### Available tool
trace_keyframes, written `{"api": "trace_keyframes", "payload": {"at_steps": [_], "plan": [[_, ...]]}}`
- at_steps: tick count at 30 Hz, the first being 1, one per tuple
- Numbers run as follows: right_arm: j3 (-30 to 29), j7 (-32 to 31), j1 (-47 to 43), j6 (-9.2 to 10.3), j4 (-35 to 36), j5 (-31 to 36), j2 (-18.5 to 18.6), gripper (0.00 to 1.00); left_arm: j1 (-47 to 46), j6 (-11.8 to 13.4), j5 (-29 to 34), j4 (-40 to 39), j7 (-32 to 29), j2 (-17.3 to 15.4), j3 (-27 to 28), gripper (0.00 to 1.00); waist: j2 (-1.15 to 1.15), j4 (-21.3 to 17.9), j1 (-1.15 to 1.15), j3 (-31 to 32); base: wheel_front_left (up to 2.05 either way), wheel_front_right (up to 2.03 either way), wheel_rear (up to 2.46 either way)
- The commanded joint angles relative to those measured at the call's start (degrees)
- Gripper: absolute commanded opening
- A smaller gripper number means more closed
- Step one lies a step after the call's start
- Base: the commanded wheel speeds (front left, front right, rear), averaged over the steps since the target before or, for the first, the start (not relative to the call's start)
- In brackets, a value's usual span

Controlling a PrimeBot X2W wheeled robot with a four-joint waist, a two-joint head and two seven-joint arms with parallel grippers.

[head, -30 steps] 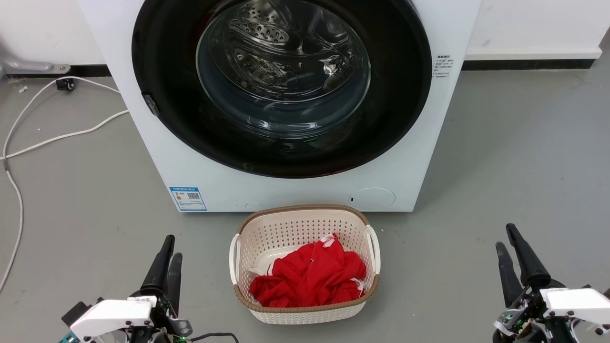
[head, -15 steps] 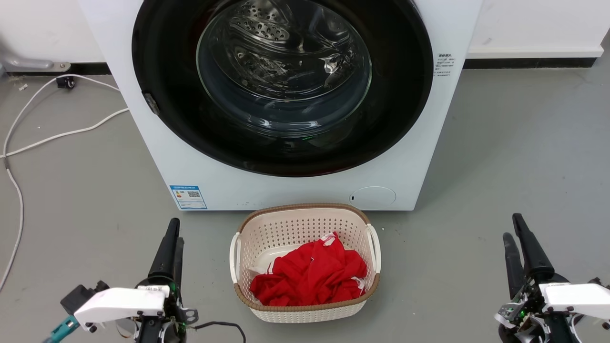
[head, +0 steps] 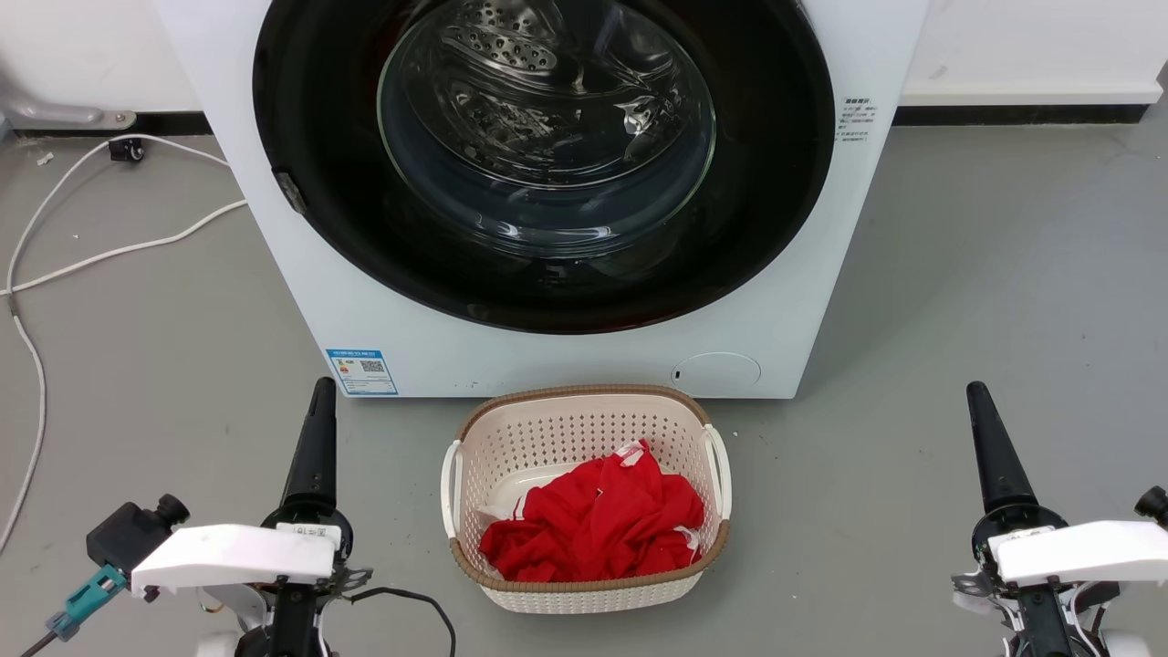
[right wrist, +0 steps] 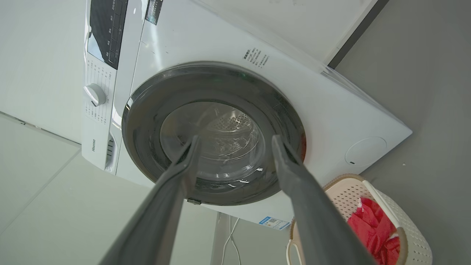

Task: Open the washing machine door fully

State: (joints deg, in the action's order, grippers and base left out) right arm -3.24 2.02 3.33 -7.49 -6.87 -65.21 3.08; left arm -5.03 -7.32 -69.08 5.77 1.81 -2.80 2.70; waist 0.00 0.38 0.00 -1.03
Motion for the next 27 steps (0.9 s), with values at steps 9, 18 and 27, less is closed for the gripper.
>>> {"api": "trace_keyframes", "payload": {"at_steps": [9, 18, 27], "plan": [[1.32, 2.1, -0.15, 0.0, 2.76, 12.97, 0.03, 1.0, -1.29, -0.14, 11.99, -2.86, 2.17, -0.17, -1.39, 1.0, 0.0, 0.14, 0.0, -0.06, 0.0, 0.0, 0.0], [1.99, 3.79, -1.01, 0.0, 3.78, 22.34, -0.01, 1.0, -0.82, -0.15, 21.14, -2.49, 3.83, -0.17, -2.3, 1.0, 0.0, 0.16, 0.0, 0.1, 0.0, 0.0, 0.0], [2.43, 5.33, -2.12, 0.0, 4.27, 32.43, -0.06, 1.0, -0.38, 0.53, 30.54, -1.77, 5.7, -0.16, -3.23, 1.0, 0.0, 0.12, 0.0, 0.31, 0.0, 0.0, 0.0]]}}
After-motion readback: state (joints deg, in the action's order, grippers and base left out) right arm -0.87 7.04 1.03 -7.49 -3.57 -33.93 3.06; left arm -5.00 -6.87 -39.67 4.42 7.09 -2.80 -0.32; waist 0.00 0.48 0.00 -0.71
